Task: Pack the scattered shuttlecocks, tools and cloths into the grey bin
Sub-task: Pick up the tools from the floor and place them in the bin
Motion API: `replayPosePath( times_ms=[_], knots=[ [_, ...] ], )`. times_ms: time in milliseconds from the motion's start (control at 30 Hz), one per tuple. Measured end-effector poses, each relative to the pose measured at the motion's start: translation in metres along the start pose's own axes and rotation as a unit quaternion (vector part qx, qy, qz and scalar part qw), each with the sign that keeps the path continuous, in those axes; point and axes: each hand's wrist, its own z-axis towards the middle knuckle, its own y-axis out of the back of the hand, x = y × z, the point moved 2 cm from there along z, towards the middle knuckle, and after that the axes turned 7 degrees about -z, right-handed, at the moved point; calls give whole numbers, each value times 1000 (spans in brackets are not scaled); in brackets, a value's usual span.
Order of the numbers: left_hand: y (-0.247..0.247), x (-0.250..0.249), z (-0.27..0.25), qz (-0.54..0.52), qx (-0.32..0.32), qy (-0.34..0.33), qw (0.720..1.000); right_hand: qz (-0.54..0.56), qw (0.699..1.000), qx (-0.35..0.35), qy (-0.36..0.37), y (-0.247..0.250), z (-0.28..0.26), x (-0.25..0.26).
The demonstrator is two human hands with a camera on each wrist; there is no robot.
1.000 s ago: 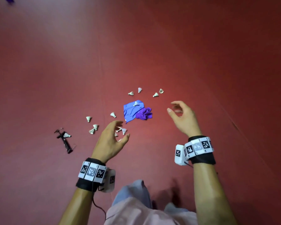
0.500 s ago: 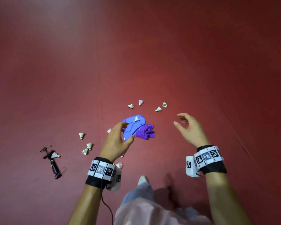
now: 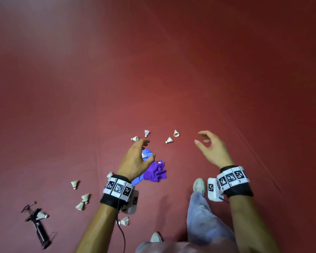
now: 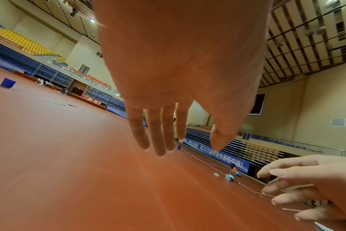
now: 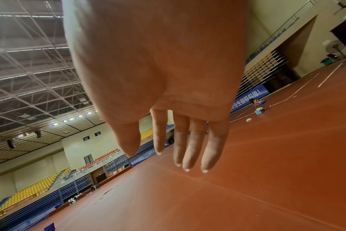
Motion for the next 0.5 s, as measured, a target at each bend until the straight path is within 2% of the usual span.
replayPosePath(
  times_ms=[200, 333, 433, 500],
  knots=[
    [-29, -33, 140, 45, -2, -1, 999, 2, 1000, 23, 12, 44, 162, -33],
    [-30, -61, 226, 69, -29, 15, 997, -19, 999, 42, 14, 77, 263, -49],
    [-22, -66, 277, 88, -53, 32, 994, -40, 997, 68, 25, 76, 329, -56],
    [-20, -60, 307, 99, -54, 51, 992, -79, 990, 117, 23, 59, 369, -62]
  ],
)
